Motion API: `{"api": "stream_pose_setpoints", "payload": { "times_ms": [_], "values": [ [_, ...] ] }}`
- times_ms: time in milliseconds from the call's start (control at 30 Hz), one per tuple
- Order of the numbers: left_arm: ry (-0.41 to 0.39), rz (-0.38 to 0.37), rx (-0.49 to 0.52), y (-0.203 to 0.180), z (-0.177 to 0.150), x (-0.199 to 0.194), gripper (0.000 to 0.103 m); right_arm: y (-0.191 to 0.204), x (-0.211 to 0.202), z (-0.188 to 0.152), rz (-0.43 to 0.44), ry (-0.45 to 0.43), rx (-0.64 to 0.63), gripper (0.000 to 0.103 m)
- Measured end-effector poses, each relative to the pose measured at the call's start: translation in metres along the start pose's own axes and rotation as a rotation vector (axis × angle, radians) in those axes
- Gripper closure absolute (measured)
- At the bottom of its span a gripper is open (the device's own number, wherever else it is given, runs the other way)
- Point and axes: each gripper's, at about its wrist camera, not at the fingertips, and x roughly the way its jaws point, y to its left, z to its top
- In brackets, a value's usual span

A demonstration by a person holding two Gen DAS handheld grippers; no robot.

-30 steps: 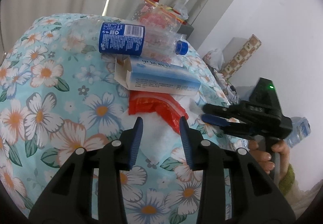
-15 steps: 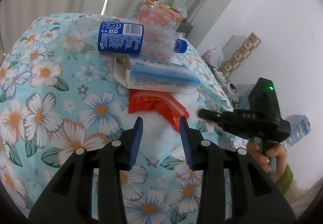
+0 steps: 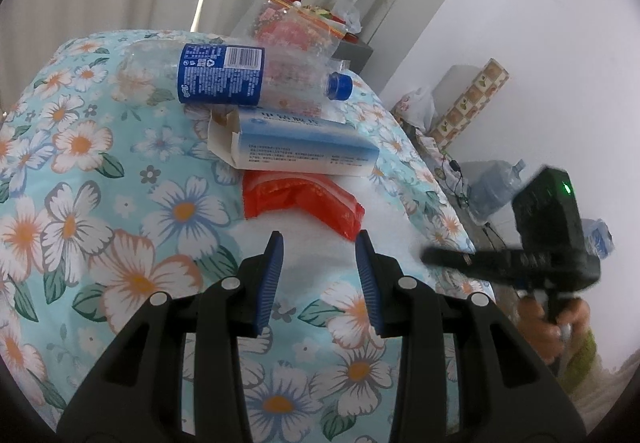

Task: Collect trash
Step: 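Lower the left tool to the red wrapper while the right tool reaches the white paper sheet, then close the left tool on the red wrapper while the right tool approaches the white paper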

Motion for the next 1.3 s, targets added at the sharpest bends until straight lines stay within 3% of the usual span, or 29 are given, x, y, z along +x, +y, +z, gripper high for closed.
{"api": "stream_pose_setpoints", "payload": {
  "times_ms": [167, 400, 467, 600, 733, 900, 1067, 1300],
  "values": [
    [0.011, -0.009, 0.024, -0.007, 0.000, 0.004, 0.069, -0.023, -0.036, -0.033, -0.044, -0.025, 0.072, 0.103],
    [0.054, -0.003, 0.141, -0.034, 0.002, 0.026, 0.063, -0.069, -0.090, -0.049, -0.085, -0.185, 0.243, 0.103],
    [0.068, 0.025, 0.220, -0.047, 0.002, 0.036, 0.054, -0.074, -0.095, -0.047, -0.092, -0.210, 0.258, 0.103],
    [0.086, 0.185, 0.424, -0.071, -0.005, 0.060, 0.042, -0.076, -0.092, -0.042, -0.103, -0.217, 0.257, 0.102],
    [0.112, 0.269, 0.514, -0.077, -0.010, 0.080, 0.040, -0.076, -0.088, -0.039, -0.115, -0.220, 0.250, 0.102],
    [0.127, 0.278, 0.527, -0.069, -0.009, 0.097, 0.040, -0.082, -0.083, -0.038, -0.108, -0.214, 0.267, 0.102],
    [0.134, 0.231, 0.489, -0.059, -0.005, 0.099, 0.042, -0.085, -0.081, -0.038, -0.111, -0.210, 0.271, 0.102],
    [0.151, 0.158, 0.353, -0.039, 0.004, 0.093, 0.060, -0.091, -0.082, -0.038, -0.116, -0.213, 0.283, 0.102]
  ]
}}
